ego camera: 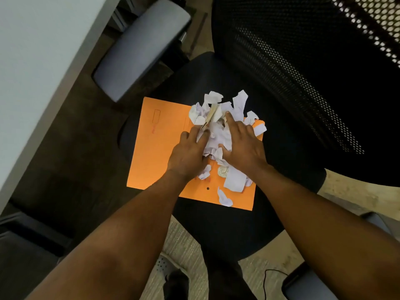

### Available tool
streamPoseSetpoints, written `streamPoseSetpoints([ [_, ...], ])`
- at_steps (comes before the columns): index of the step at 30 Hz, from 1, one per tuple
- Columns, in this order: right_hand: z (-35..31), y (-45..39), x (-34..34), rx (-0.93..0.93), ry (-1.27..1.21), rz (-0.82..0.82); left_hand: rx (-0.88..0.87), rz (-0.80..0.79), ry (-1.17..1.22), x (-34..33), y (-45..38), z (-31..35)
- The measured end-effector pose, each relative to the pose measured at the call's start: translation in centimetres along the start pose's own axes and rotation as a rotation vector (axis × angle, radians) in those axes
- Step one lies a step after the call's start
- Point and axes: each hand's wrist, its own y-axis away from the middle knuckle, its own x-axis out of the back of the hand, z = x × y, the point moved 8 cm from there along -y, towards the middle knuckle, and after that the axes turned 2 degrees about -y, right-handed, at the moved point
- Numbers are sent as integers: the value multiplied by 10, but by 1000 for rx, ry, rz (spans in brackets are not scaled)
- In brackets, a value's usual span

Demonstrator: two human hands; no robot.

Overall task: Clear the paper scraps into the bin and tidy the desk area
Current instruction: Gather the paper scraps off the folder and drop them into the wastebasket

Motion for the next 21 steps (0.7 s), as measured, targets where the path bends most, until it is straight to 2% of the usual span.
streamPoseSetpoints([
  [5, -4, 6, 8, 56, -50, 70, -48, -10, 2, 2, -1, -2],
  [9, 1, 5, 14, 52, -183, 132, -48, -45, 47, 4, -5, -1],
  [12, 10, 1, 23, -23, -311, 230, -52, -45, 83, 7, -7, -2],
  [16, 19, -5, 32, -179, -474, 316, -24, 60, 212, 21, -5, -5],
  [21, 25, -12, 46, -290, -609, 371, 58, 175, 333, 41, -6, -4],
])
